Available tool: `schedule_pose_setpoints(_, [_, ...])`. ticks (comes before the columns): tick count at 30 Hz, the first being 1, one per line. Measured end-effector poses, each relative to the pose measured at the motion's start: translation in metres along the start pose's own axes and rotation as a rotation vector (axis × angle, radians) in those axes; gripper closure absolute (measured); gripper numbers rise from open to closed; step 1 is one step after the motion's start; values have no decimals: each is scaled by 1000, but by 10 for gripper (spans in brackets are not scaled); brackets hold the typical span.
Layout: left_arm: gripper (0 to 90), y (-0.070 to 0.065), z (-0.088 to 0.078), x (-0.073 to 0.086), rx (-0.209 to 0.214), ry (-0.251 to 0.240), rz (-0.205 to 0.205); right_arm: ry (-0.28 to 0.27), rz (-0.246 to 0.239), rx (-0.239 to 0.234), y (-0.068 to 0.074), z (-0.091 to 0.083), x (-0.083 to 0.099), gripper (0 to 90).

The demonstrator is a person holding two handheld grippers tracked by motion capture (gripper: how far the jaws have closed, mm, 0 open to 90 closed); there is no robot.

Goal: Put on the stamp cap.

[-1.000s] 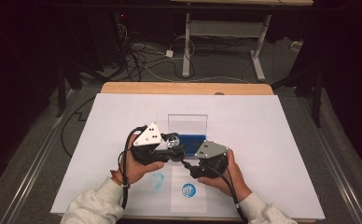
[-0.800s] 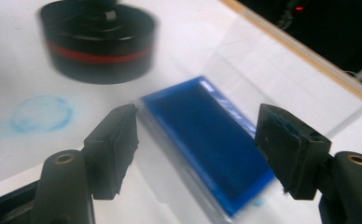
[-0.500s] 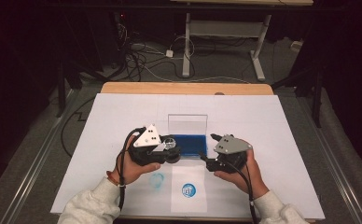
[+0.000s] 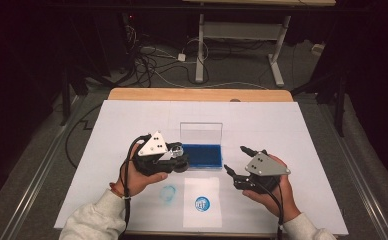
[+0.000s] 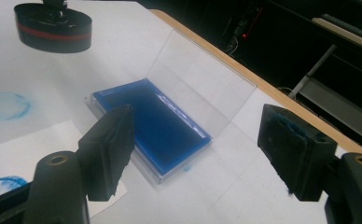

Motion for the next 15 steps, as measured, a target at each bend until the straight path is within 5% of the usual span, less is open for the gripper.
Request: schedule_pose_setpoints(15, [542,4,-1,2,-24,15,-6,38,15,65,-3,-17,33,212])
Point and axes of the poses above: each handheld gripper's, and its own axes: z roughly forward along the jaws, x roughly out of its underside, y roughly to its left, the point moved 6 cm from there along z, roughly forward along the jaws, and after that the axes turned 12 degrees about y, right-handed, at the moved point
